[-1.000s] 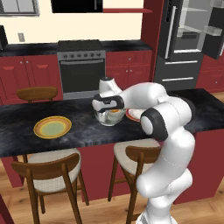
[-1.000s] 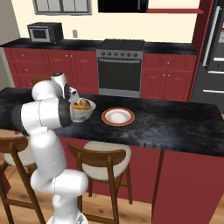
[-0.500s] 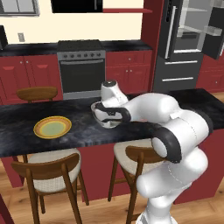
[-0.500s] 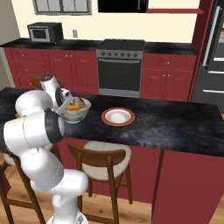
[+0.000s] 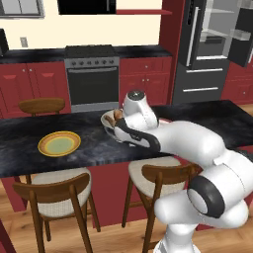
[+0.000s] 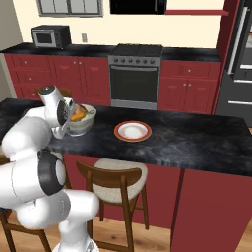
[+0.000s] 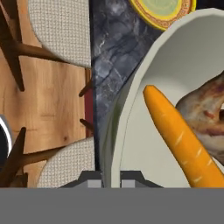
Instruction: Pick the chicken drumstick and carrot from their plates and place them in the bowl. Then put the bowl in the fridge.
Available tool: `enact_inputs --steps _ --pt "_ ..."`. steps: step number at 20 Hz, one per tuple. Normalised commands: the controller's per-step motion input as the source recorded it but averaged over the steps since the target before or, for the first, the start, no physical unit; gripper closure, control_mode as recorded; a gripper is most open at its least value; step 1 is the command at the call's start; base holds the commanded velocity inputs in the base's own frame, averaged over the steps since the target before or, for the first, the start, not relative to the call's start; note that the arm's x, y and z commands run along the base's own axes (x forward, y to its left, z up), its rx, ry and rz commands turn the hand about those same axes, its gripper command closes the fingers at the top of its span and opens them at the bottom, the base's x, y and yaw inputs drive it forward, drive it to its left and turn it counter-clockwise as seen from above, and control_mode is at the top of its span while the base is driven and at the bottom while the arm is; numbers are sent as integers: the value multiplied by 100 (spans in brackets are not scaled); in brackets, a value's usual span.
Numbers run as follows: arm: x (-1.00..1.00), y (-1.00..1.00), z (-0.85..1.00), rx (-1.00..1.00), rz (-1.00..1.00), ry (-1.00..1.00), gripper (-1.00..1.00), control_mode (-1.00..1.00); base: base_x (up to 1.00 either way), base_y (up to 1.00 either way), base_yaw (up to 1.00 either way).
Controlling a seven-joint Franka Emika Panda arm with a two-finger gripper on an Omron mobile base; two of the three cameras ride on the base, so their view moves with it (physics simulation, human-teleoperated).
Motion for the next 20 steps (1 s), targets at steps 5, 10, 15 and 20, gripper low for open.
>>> enact_inputs --steps 5,10,15,20 --pt "-38 -21 29 -7 27 -3 100 -100 0 0 0" --pt "-26 -18 29 -4 18 0 100 -100 0 0 0" --pt "-28 -27 23 0 8 0 100 -100 0 0 0" --pt "-29 -21 14 1 0 0 100 -100 0 0 0"
